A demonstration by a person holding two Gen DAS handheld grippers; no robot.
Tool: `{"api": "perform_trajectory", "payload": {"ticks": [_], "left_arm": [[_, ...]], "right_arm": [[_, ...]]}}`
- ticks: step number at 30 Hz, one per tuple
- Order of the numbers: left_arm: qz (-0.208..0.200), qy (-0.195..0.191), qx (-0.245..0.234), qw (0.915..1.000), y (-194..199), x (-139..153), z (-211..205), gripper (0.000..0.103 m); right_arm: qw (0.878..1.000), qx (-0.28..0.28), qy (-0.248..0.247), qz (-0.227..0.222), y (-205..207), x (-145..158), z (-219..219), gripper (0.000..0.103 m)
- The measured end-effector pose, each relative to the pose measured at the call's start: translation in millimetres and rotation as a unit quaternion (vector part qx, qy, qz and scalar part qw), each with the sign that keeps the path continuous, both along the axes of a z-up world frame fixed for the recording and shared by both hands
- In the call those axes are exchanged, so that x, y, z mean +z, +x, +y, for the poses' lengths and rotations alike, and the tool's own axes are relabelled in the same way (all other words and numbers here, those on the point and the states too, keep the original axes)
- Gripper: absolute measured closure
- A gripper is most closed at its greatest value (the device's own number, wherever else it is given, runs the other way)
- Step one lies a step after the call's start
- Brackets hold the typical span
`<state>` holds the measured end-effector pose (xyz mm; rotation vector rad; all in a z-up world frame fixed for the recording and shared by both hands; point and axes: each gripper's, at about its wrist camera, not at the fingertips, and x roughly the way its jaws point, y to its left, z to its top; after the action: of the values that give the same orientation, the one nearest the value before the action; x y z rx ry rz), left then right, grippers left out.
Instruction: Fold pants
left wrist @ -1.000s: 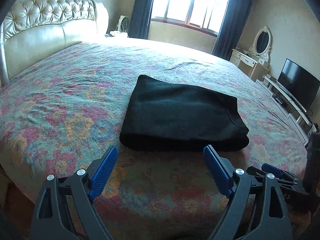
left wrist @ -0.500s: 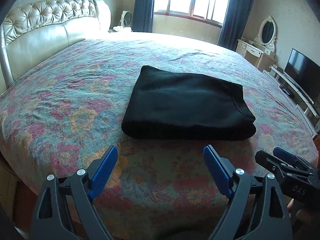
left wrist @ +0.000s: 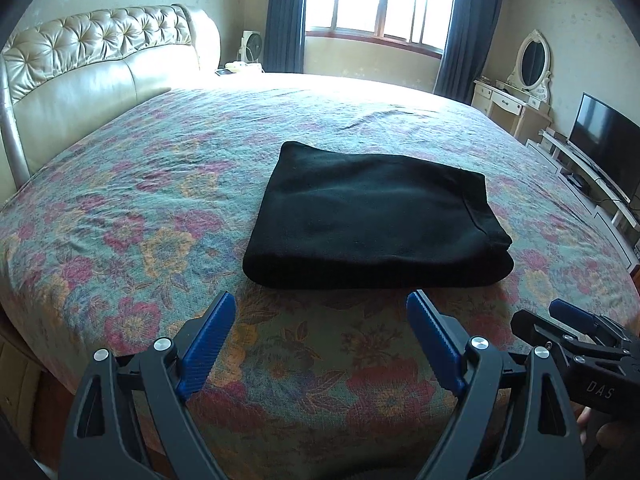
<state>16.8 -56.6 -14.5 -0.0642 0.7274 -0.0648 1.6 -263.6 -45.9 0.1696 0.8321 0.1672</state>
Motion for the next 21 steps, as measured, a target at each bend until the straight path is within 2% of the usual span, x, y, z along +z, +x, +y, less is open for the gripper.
{"api": "perform_trajectory", "payload": {"ticks": [10, 14, 21], "left_arm": [[-0.010, 0.015, -0.013, 0.9998, -1.3, 2.8, -6.8, 0.017], [-0.007, 0.016, -0.004, 0.9998, -0.6, 1.5, -5.7, 0.017], [-0.005, 0.040, 0.009, 0.9992, -1.1, -0.8, -7.8, 0.017]], "right_arm": [[1.000, 0.000, 0.003, 0.005, -1.6, -1.7, -1.0, 0.013], [1.000, 0.000, 0.002, 0.006, -2.3, -1.4, -1.3, 0.013], [1.000, 0.001, 0.005, 0.008, -3.1, -0.7, -1.7, 0.013]]}}
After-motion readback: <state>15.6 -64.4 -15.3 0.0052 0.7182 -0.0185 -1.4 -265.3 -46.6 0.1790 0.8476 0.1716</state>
